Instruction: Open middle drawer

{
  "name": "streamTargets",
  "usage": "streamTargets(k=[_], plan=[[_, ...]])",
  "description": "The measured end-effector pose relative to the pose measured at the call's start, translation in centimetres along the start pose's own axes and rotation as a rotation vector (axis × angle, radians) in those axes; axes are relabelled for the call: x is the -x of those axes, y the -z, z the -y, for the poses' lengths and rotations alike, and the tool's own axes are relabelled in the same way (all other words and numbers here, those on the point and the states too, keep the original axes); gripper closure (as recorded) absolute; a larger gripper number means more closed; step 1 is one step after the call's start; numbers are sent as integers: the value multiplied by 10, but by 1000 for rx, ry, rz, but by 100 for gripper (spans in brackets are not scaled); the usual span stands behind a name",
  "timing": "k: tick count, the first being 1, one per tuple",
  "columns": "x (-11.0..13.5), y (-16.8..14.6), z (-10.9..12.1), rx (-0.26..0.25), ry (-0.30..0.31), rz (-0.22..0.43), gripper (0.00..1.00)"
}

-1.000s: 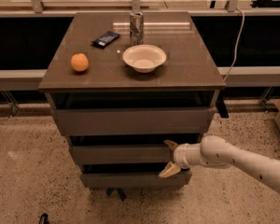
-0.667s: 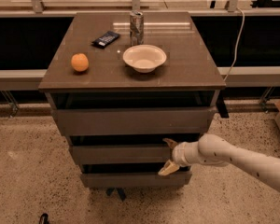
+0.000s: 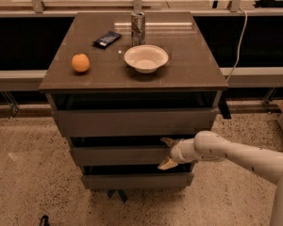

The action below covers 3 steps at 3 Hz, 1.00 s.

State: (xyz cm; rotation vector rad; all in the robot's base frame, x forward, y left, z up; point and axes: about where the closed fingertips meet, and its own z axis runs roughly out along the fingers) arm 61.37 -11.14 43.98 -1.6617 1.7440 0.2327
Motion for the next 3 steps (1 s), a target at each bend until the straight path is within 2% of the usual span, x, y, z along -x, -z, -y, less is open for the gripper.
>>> streamTargets(k=[1, 2, 3], plan=[[1, -6, -5, 21, 21, -11, 43], [1, -9, -11, 38, 29, -11, 41], [5, -7, -19, 66, 48, 2, 33]])
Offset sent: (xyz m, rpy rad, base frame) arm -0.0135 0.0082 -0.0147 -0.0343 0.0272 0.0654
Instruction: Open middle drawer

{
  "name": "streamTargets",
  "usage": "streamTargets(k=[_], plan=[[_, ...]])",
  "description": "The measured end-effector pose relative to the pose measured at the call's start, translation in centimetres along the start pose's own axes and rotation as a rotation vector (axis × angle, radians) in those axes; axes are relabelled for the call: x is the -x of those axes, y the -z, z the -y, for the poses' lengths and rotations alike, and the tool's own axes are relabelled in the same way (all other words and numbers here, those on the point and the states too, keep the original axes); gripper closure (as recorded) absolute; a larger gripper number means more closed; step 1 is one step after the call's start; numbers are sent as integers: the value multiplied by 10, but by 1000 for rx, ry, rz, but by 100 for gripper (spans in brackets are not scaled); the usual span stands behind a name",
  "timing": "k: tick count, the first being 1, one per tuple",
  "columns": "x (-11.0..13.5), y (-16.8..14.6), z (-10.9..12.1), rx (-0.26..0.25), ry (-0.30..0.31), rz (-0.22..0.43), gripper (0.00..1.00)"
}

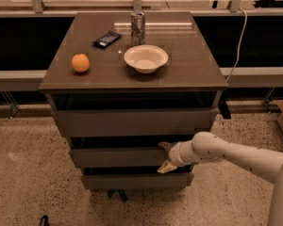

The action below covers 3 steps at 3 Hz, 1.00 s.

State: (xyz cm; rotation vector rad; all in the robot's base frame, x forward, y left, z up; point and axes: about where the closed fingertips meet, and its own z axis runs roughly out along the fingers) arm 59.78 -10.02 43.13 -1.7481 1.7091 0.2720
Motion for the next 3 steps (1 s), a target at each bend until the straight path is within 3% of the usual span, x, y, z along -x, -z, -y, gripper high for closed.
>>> streamTargets(k=[1, 2, 3], plan=[[15, 11, -19, 46, 36, 43, 25], [33, 39, -53, 80, 39, 90, 25], [40, 69, -85, 93, 15, 89, 25]])
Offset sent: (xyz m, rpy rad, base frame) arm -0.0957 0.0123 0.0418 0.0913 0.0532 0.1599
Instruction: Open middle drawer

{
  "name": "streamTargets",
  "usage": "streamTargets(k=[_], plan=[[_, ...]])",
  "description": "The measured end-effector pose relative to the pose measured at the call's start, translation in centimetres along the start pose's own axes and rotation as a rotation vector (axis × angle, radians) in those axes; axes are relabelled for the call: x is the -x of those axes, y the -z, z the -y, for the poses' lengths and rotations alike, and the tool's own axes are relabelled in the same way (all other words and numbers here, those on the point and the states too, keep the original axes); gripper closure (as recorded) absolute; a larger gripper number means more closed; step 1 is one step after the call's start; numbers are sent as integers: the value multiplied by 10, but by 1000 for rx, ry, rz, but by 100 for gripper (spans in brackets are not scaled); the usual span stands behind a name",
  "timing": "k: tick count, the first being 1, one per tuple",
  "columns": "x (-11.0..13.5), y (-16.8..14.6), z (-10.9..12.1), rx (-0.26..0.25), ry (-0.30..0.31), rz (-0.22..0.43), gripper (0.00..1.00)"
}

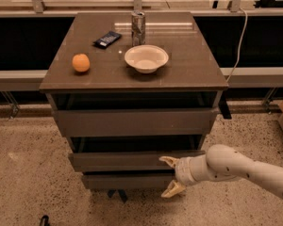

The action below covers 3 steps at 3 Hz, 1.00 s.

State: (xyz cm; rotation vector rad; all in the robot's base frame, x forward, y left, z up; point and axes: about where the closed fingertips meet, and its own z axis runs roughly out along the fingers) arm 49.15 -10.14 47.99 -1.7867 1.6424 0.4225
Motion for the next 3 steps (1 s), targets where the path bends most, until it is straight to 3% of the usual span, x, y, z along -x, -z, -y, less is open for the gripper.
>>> streamTargets(k=[1, 3], plan=[[1, 12, -12, -6, -13, -23, 19], [-27, 4, 24, -51, -16, -78, 18]])
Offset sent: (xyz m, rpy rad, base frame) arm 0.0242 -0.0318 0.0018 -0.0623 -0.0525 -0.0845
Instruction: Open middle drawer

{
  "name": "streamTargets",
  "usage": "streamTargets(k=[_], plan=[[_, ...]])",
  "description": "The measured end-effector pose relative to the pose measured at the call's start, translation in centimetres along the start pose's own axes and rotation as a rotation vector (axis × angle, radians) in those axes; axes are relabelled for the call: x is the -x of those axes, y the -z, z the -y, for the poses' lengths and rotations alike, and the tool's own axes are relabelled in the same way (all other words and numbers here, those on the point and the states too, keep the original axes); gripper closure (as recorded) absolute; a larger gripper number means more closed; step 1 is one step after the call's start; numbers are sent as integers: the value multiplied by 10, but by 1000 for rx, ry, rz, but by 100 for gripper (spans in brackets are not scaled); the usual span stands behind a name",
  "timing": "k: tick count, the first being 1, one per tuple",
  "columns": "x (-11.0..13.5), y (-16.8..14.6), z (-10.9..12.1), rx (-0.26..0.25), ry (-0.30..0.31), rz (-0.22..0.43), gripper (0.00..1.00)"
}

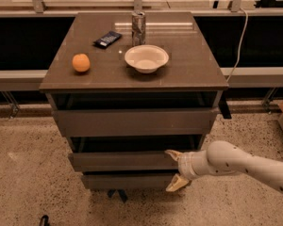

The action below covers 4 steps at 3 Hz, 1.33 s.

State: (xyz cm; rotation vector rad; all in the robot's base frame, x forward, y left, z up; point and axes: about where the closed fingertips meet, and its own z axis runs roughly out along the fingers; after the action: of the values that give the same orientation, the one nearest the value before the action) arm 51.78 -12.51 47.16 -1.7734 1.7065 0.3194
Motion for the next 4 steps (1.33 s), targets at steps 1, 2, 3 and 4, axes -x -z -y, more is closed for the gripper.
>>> streamTargets(k=[1, 2, 3, 4], plan=[[-12, -13, 21, -5, 2, -30, 18], [-22, -29, 39, 5, 4, -57, 19], [-37, -48, 46, 32, -11, -80, 23], [-44, -56, 46, 51, -16, -90, 23]])
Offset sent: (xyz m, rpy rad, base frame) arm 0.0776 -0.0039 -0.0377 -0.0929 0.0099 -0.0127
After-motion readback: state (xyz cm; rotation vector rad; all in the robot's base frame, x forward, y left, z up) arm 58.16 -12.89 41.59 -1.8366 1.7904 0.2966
